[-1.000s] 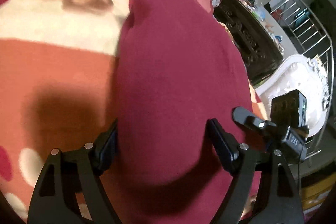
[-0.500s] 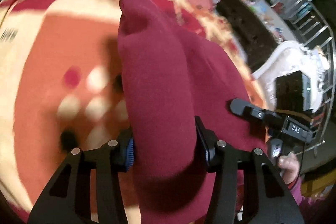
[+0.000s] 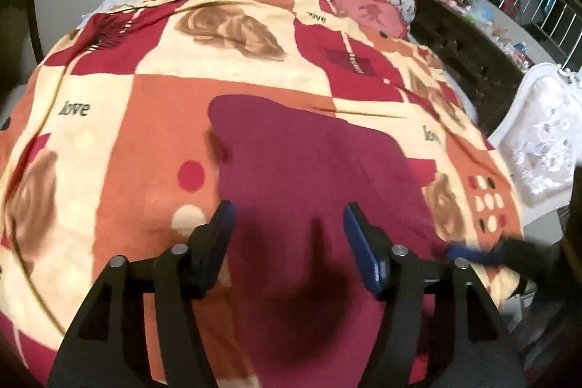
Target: Fold small clothes
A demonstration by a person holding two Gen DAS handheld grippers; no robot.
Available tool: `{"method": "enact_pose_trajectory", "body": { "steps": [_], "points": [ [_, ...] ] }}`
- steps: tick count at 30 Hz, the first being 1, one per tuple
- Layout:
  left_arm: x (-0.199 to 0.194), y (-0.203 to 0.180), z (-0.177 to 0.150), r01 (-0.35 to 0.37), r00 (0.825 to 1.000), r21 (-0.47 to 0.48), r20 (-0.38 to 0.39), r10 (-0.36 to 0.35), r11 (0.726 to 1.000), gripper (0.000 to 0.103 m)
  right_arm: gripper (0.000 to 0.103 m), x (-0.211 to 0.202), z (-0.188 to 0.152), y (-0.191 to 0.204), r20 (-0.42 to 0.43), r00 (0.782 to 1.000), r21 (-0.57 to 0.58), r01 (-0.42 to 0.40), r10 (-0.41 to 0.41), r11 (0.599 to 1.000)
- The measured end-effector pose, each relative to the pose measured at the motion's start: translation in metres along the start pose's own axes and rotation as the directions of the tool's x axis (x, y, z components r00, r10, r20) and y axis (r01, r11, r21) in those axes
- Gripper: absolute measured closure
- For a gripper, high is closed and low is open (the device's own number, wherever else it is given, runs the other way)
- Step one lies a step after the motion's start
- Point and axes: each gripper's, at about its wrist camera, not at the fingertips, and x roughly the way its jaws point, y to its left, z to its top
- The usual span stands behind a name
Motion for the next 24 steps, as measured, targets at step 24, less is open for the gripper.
{"method": "enact_pose_trajectory", "body": {
  "steps": [24],
  "points": [
    [-0.065,-0.015,-0.041,-0.212,0.955,0.03,0.217,0.201,0.977,0.041,0.033,-0.054,-0.015,0.03,0.225,0.917,0.016,0.335,-0.33,0.942]
  ]
}}
